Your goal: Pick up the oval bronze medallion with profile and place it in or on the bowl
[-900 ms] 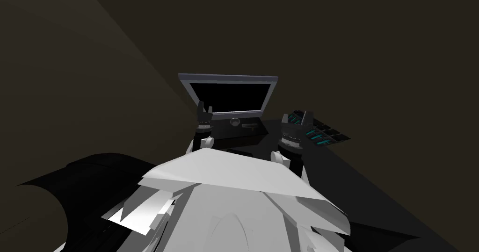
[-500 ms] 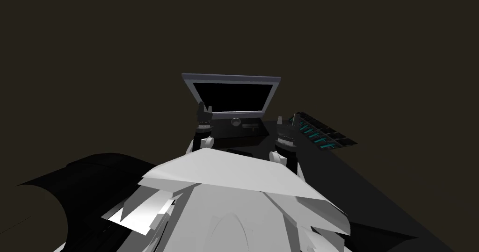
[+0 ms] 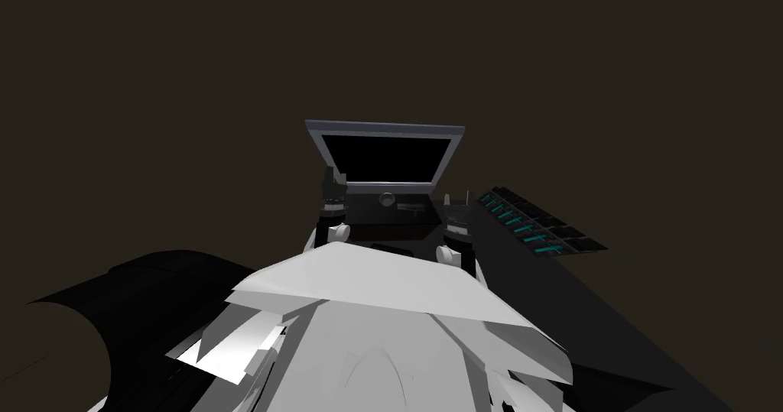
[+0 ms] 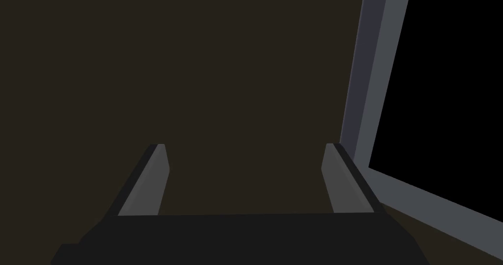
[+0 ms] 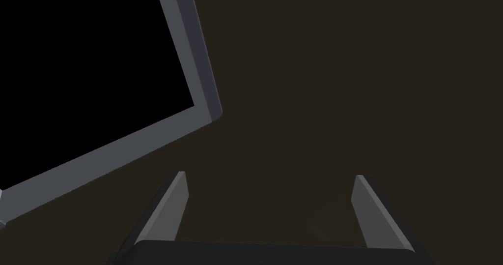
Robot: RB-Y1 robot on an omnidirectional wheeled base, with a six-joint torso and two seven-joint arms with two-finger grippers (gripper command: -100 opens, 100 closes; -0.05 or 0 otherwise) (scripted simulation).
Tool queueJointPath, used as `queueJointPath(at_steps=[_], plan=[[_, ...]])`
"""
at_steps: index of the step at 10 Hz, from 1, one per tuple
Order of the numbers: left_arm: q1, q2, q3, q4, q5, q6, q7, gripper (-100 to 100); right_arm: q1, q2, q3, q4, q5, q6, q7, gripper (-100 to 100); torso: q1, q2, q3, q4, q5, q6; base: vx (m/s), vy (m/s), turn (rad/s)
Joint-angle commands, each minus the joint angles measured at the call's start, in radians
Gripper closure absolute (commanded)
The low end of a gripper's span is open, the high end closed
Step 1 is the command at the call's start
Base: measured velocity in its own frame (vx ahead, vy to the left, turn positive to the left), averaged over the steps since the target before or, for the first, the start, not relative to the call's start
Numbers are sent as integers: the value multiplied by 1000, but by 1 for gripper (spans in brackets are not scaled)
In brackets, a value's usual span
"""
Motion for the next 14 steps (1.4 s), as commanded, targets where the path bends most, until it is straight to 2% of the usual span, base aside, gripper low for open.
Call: queueJointPath(at_steps=[1,2,3,4,5,6,7,8,9,10,11,12,13,14], plan=[[0,0,0,0,0,0,0,0,-7,-8,12,50,-34,1,-50,-100,0,0,0,0,0,0,5,-46,159],[0,0,0,0,0,0,0,0,-7,-8,12,57,-34,1,-62,-100,0,0,0,0,0,0,6,-37,88],[0,0,0,0,0,0,0,0,-20,-12,19,97,-58,3,-98,-100,0,0,0,0,0,0,4,-38,151],[0,0,0,0,0,0,0,0,-20,-12,19,103,-58,3,-103,-100,0,0,0,0,0,0,7,-34,73],[0,0,0,0,0,0,0,0,-33,-15,25,140,-84,6,-143,-100,1,0,0,0,0,0,6,-37,127],[0,0,0,0,0,0,0,0,-33,-15,25,152,-84,6,-146,-100,0,0,0,0,0,0,3,-34,89],[0,0,0,0,0,0,0,0,-46,-18,31,197,-109,9,-187,-100,1,0,0,0,0,1,5,-43,140],[0,0,0,0,0,0,0,0,-46,-18,31,203,-109,9,-190,-100,0,0,0,0,0,0,3,-36,94],[0,0,0,0,0,0,0,0,-61,-21,35,245,-136,13,-230,-100,0,0,0,0,0,0,6,-36,155],[0,0,0,0,0,0,0,0,-61,-21,35,256,-136,13,-236,-100,0,0,0,0,0,0,3,-33,90],[0,0,0,0,0,0,0,0,-75,-23,39,289,-162,17,-277,-100,1,0,0,0,0,1,-1,-35,171],[0,0,0,0,0,0,0,0,-75,-23,39,309,-162,17,-283,-100,0,0,0,0,0,0,-2,-32,87],[0,0,0,0,0,0,0,0,-90,-26,42,339,-188,23,-322,-100,1,0,0,0,0,1,-2,-31,176],[0,0,0,0,0,0,0,0,-90,-26,42,362,-188,23,-330,-100,1,0,0,0,0,0,2,-32,98]])
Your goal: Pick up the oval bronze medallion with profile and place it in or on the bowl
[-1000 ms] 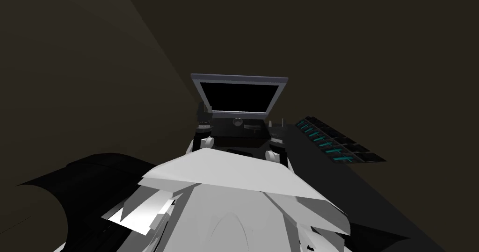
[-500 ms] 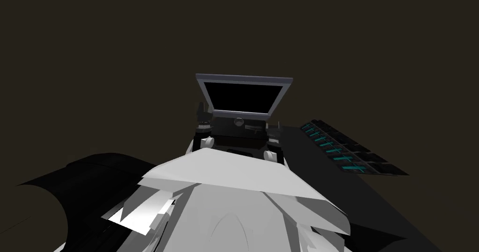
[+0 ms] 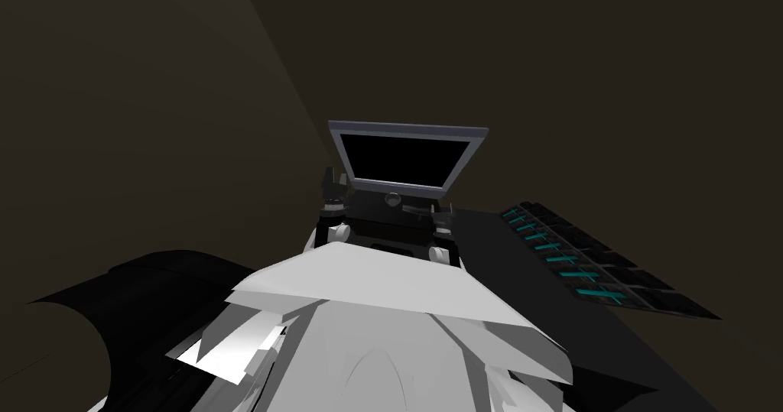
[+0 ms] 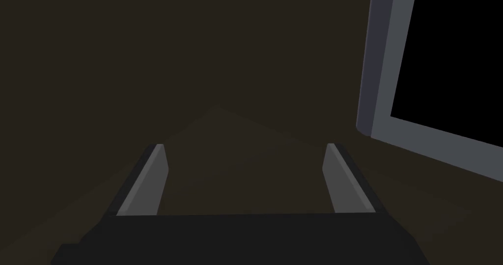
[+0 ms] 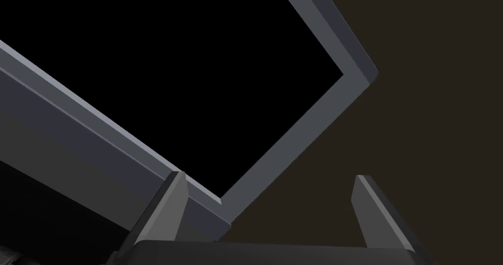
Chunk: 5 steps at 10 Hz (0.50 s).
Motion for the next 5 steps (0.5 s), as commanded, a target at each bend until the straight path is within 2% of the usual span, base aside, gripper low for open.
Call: queueJointPath(at_steps=[1,4,5], plan=[[0,0,0,0,0,0,0,0,-24,-6,-1,50,-32,5,-50,-100,0,0,0,0,0,0,3,-36,163],[0,0,0,0,0,0,0,0,-39,-9,-1,138,-57,11,-110,-100,0,0,0,0,0,0,2,-30,128],[0,0,0,0,0,0,0,0,-54,-11,-2,168,-82,19,-149,-100,0,0,0,0,0,0,-1,-28,166]])
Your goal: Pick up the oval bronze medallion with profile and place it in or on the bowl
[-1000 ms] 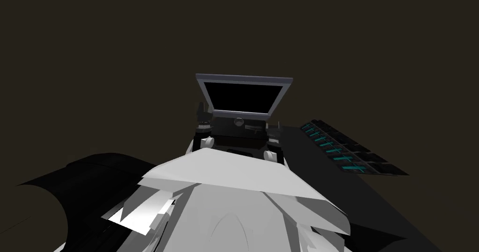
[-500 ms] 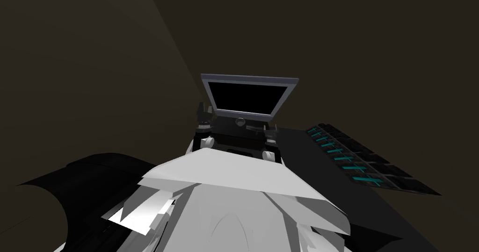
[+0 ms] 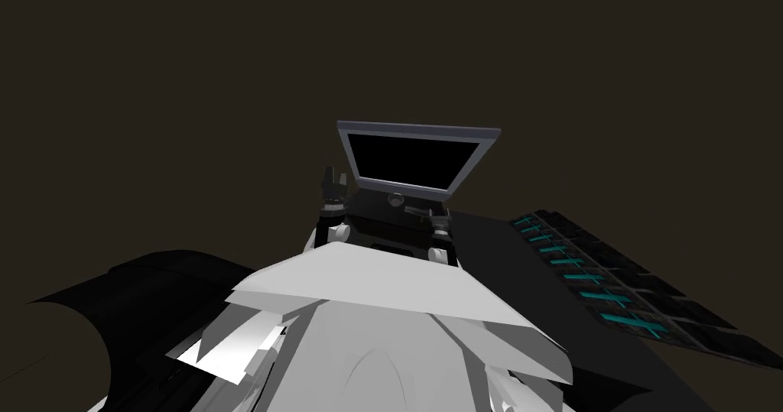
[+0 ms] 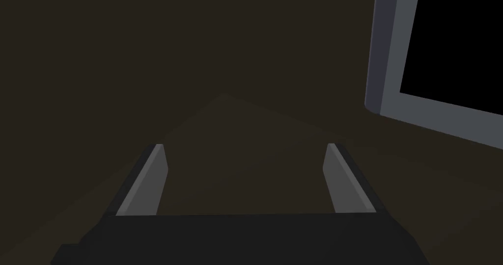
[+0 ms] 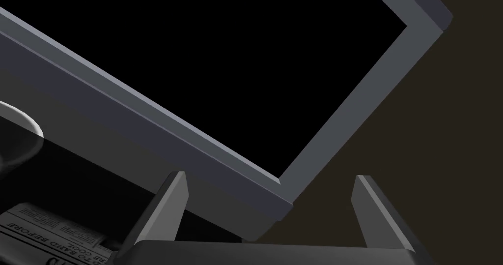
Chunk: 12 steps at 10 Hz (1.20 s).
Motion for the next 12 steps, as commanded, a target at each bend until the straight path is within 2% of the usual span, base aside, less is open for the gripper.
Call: queueJointPath(at_steps=[1,2,3,4,5,6,7,8,10,12], plan=[[0,0,0,0,0,0,0,0,-18,2,-2,50,-12,8,-30,-100,0,0,0,0,0,0,3,-30,105],[0,0,0,0,0,0,0,0,-33,0,-5,78,-37,17,-72,-100,0,0,0,0,0,1,3,-27,188],[0,0,0,0,0,0,0,0,-33,0,-5,109,-37,17,-78,-100,0,0,0,0,0,0,0,-27,95],[0,0,0,0,0,0,0,0,-33,0,-5,109,-37,17,-78,-100,0,0,0,0,0,1,-1,-12,-11],[0,0,0,0,0,0,0,0,-48,-3,-8,152,-60,26,-124,-100,1,0,0,0,0,1,0,-12,177],[0,0,0,0,0,0,0,0,-48,-3,-8,164,-60,26,-124,-100,1,0,0,0,0,0,0,-17,128],[0,0,0,0,0,0,0,0,-63,-7,-14,191,-83,36,-166,-100,1,0,0,0,0,1,-1,-21,196],[0,0,0,0,0,0,0,0,-63,-7,-14,216,-83,36,-170,-100,1,0,0,0,0,0,1,-22,93],[0,0,0,0,0,0,0,0,-92,-14,-29,304,-125,57,-240,-100,0,0,0,0,0,0,2,-24,242],[0,0,0,0,0,0,0,0,-106,-19,-38,358,-143,69,-287,-100,0,0,0,0,0,1,3,-20,156]])
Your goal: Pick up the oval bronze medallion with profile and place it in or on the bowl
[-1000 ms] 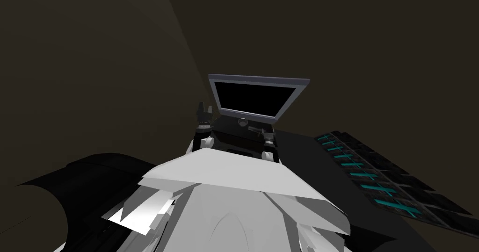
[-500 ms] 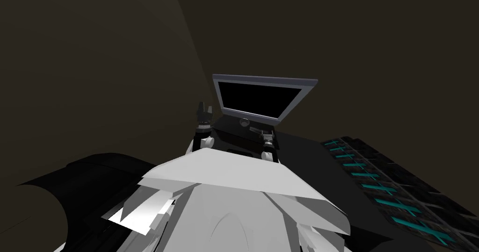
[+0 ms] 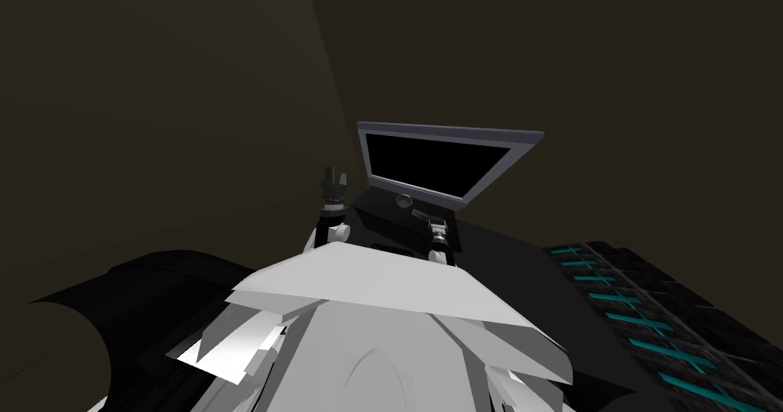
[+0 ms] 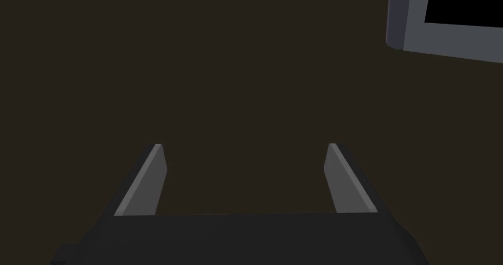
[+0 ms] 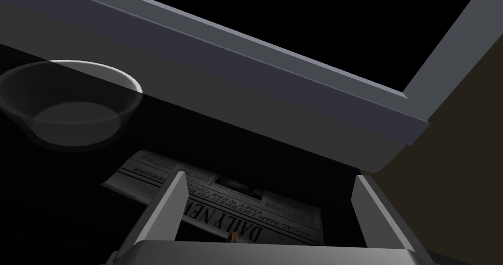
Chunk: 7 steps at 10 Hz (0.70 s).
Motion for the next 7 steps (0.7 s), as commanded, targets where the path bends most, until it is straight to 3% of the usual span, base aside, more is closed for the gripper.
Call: queueJointPath(at_steps=[1,3,7], plan=[[0,0,0,0,0,0,0,0,-9,-4,-5,41,-10,5,-35,-100,0,0,0,0,0,0,2,-13,75],[0,0,0,0,0,0,0,0,-35,-15,-26,122,-44,30,-104,-100,0,0,0,0,0,0,3,-10,233],[0,0,0,0,0,0,0,0,-59,-26,-51,214,-73,55,-184,-100,1,0,0,0,0,1,5,-8,124]])
